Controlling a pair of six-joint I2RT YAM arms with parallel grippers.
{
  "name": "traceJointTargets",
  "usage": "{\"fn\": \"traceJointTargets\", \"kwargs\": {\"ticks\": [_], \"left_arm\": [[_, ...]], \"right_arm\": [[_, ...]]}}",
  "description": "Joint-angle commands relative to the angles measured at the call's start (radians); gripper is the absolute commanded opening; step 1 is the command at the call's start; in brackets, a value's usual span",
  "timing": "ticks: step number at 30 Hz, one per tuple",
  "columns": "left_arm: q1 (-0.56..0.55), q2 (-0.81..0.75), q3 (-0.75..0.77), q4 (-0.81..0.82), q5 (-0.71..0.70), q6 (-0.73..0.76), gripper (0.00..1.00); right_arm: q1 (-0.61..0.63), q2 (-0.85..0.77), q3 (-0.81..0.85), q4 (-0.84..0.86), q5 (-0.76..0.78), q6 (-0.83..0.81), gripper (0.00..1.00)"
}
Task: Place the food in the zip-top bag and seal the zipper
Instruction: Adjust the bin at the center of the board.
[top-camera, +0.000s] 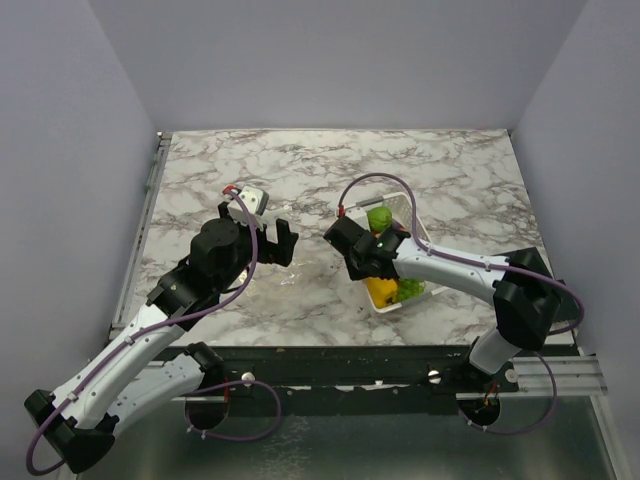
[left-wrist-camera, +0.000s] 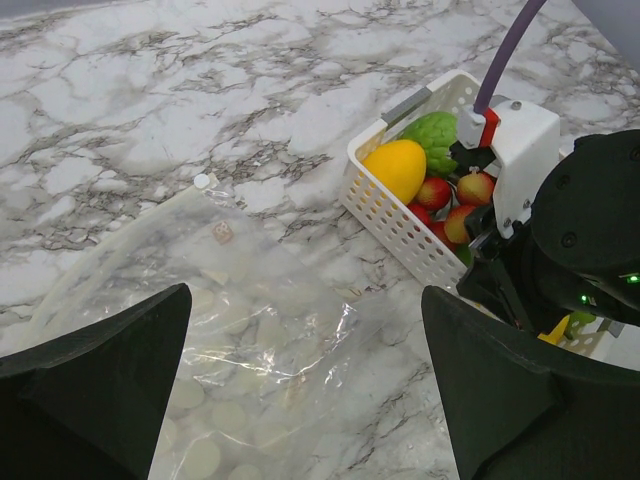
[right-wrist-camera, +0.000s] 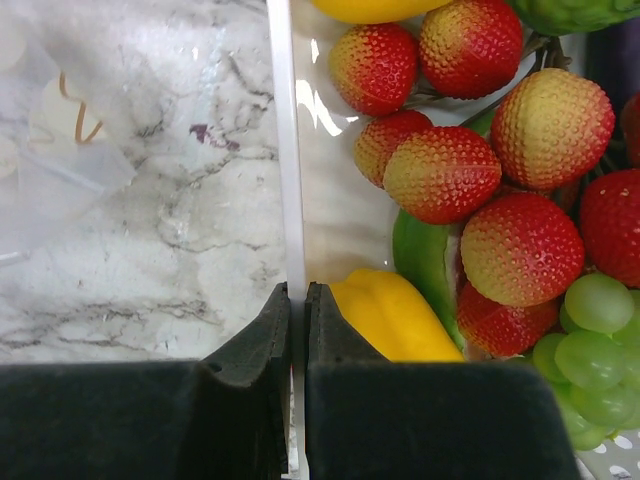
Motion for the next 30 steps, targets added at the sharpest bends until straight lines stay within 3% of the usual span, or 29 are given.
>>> {"fn": "traceJointTargets", "kwargs": {"ticks": [1,21,30], "left_arm": [[-0.004,-0.011,-0.008,-0.013,-0.004,0.002,0.99],[-0.005,0.001,-0.008,-0.013,0.000,0.000,0.99],[-0.004,0.008,-0.008,-0.013,-0.002,0.001,0.99]], "right_arm": [[-0.013,0.025,0.052,-0.020,0.148,0.104,0.01],[-0.104,0.130,0.133,-0.001,0.130,0.105,0.02],[-0.104,0.091,0.144,-0.007,0.118,0.104,0.33]]}}
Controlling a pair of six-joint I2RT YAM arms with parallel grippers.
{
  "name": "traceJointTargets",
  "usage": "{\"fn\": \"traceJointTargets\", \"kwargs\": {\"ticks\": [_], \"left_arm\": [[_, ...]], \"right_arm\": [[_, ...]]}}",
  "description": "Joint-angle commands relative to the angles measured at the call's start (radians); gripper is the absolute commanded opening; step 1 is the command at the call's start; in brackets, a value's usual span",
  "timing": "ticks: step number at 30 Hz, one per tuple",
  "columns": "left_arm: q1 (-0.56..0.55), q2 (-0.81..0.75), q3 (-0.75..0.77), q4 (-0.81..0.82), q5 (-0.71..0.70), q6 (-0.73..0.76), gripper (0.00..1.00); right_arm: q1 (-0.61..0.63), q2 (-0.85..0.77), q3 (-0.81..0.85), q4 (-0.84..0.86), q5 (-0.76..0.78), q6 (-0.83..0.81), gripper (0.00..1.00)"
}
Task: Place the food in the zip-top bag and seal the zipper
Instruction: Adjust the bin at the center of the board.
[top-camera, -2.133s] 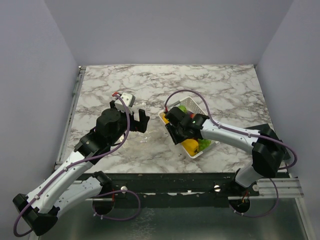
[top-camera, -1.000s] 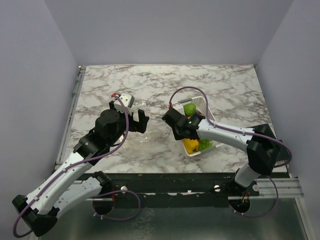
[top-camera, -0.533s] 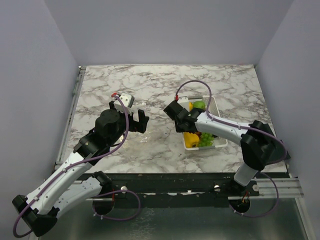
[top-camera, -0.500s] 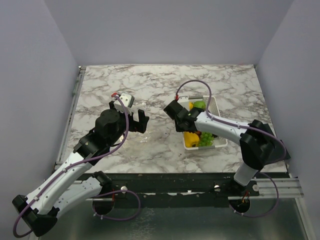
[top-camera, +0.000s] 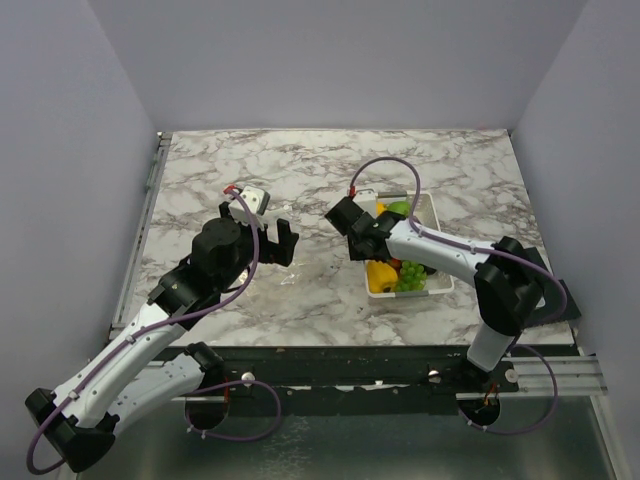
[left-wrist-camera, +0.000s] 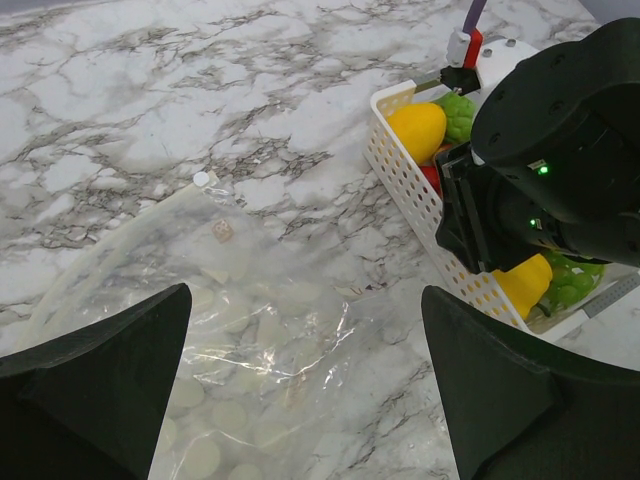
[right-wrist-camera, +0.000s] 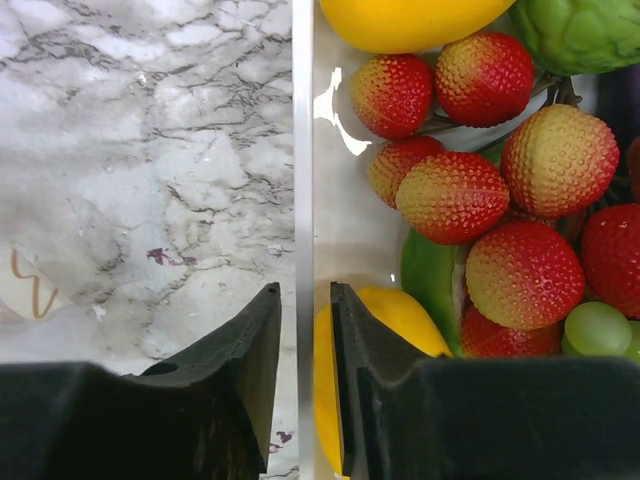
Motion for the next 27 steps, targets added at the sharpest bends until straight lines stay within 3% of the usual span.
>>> {"fn": "traceJointTargets", "kwargs": {"ticks": [1,7,14,27], "left_arm": [[-0.005,0.002,-0.008,-0.013,-0.002,0.001,0.99],[-0.004,0.005,-0.010,-0.013,-0.008,0.001,0.99],[-0.005,-0.014,-0.011,-0.014,-0.038,-0.002,0.99],[-0.005,-0.112,-0.023,-0.012,-0.215,-0.011,0.99]], "right_arm": [[-0.001,-0.037,0.040,-0.003,0.026,0.002,0.35],[-0.001,-0.109,0.068,-0.015,-0.019,-0.025,0.45],[-0.001,-0.173,0.095,0.038,-0.127,-0.117,0.74],[-0.001,-0.086,0.236,0.109,-0.346,-0.181,0.95]]}}
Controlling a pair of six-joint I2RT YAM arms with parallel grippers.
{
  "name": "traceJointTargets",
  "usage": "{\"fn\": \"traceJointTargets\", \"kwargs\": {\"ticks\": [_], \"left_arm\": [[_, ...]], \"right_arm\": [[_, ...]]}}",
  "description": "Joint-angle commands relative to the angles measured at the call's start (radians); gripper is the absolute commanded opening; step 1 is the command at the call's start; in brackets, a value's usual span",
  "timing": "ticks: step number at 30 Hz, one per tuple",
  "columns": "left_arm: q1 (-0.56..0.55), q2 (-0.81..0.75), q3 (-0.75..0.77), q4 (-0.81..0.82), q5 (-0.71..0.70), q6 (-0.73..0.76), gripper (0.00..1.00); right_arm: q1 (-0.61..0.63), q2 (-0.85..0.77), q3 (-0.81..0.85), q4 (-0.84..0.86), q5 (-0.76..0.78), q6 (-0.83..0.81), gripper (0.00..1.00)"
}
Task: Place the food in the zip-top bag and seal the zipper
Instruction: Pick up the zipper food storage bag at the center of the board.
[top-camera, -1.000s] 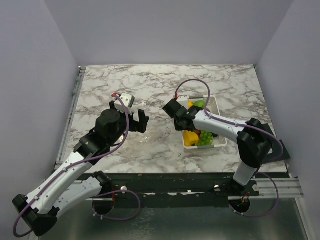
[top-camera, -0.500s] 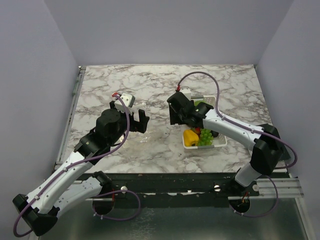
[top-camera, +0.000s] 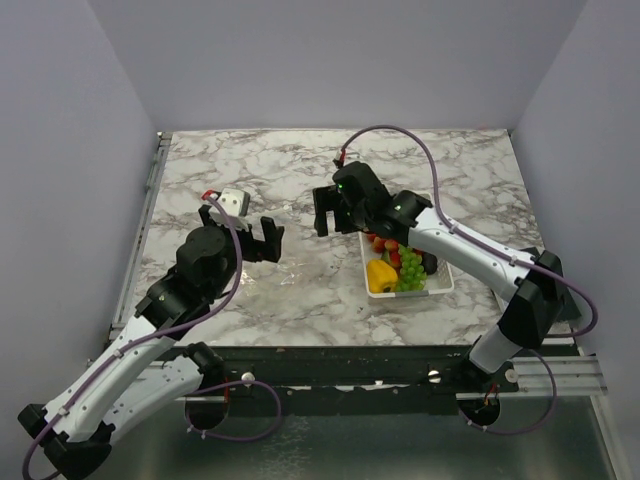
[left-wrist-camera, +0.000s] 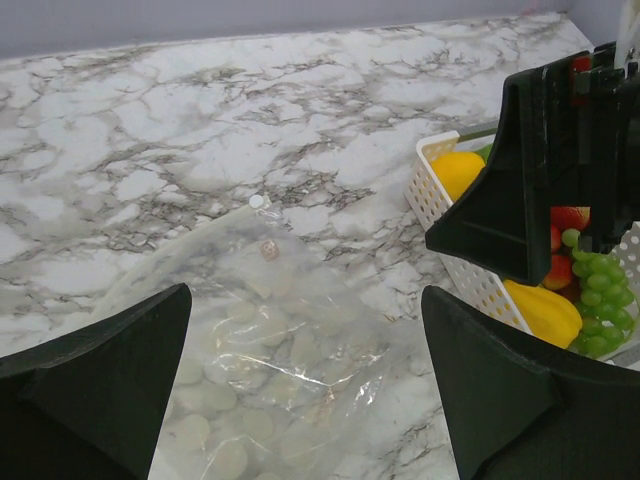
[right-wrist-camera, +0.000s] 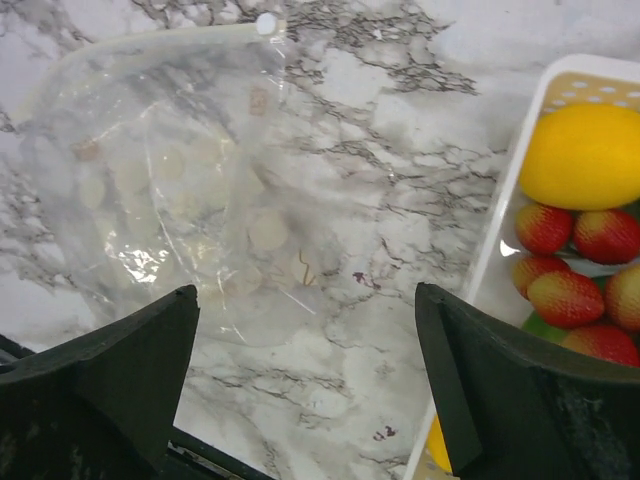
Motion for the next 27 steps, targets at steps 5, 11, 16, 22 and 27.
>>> {"fn": "traceJointTargets", "kwargs": {"ticks": [5,11,16,22,27], "left_arm": [[-0.005,-0.048,-0.012,-0.010,-0.113,-0.010,0.99],[-0.004,-0.048,-0.013,-0.011,-0.110,-0.009,0.99],[-0.005,-0.049,-0.012,-0.011,-0.111,-0.008,0.99],[-0.005,-0.049,-0.011,-0.010,-0.109,-0.005,0.99],[-0.005,-0.048,-0.011,-0.011,-0.106,-0.007,0.99]], "right_arm": [[0.000,0.124,0.106,0.068,-0.164,-0.046,0.99],[0.000,0.243,0.208,0.057,-0.224,-0.048,1.00],[0.000,0.346,0.294,0.034,-0.263,-0.042,1.00],[0.000,0.442,0.366,0.015,-0.259,-0.038,0.98],[0.000,0.502,0.389,0.009,-0.275,-0.034,0.95]]}}
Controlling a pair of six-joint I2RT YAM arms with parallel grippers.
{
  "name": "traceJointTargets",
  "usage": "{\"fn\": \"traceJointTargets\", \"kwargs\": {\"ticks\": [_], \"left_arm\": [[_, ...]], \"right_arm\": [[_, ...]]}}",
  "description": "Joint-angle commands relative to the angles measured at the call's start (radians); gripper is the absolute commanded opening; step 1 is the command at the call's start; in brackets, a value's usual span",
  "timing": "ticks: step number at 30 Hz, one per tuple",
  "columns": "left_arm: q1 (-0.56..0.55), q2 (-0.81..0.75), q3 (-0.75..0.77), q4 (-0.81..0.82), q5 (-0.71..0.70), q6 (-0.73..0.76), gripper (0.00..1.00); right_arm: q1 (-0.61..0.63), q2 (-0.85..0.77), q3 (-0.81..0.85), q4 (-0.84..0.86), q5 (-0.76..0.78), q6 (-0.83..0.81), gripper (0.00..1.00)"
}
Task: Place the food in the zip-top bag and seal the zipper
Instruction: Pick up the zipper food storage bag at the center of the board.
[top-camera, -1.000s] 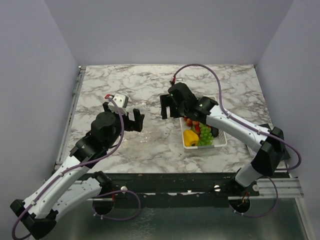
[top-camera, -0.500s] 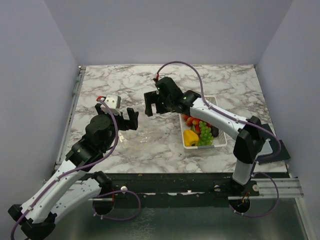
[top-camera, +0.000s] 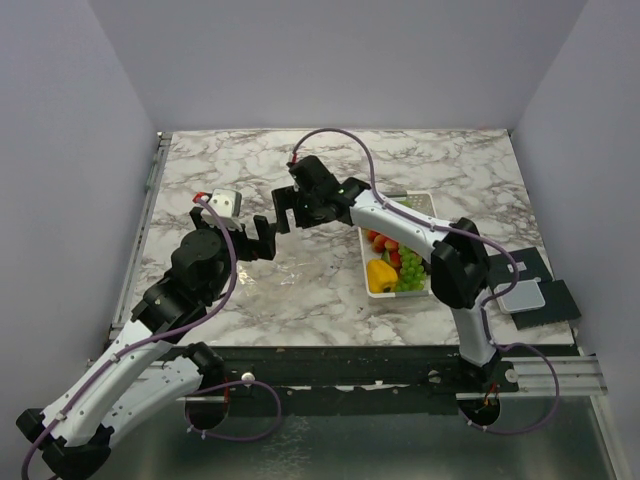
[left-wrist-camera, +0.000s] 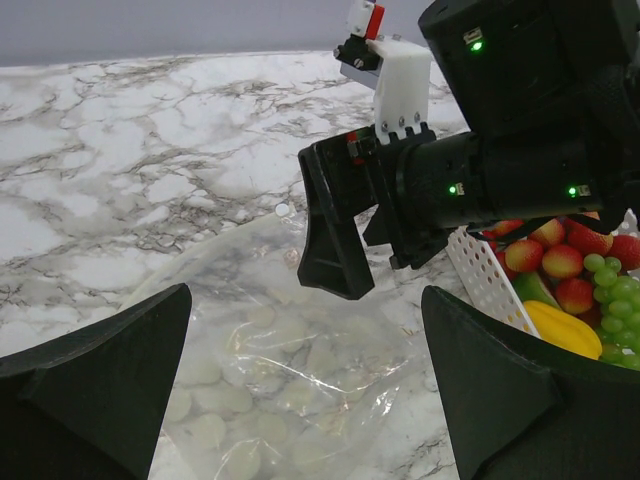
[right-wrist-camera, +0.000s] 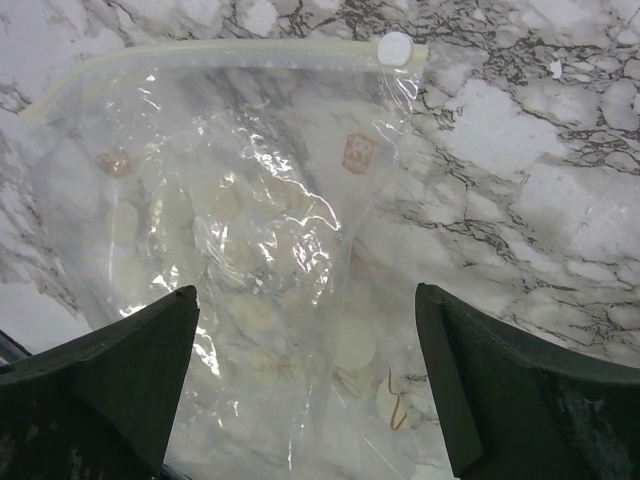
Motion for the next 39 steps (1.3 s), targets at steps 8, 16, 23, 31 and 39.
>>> {"fn": "traceJointTargets", "kwargs": {"ticks": [8,16,23,31,39], "left_arm": [[-0.005,-0.003,-0.005,-0.011,-0.012,-0.001,0.99],[-0.005,0.000,-0.005,-0.011,-0.010,-0.001,0.99],[-0.005,-0.002,-0.005,-0.010,-0.009,-0.001,0.99],[-0.005,-0.002,-0.005,-0.010,-0.011,0.000,0.99],[-0.005,-0.002,-0.005,-0.011,-0.016,0.001,0.99]], "right_arm": [[0.000,0.098,0.047,-0.028,-0.063,0.007,0.86],[0.000,0.115,0.040,-0.017,-0.083,0.015,0.71],[0.000,0.115,0.022,-0.006,-0.089,0.017,0.50],[0.000,0.113,-0.007,0.011,-0.096,0.019,0.27],[0.000,0.077,-0.048,0.043,-0.093,0.015,0.01]]}}
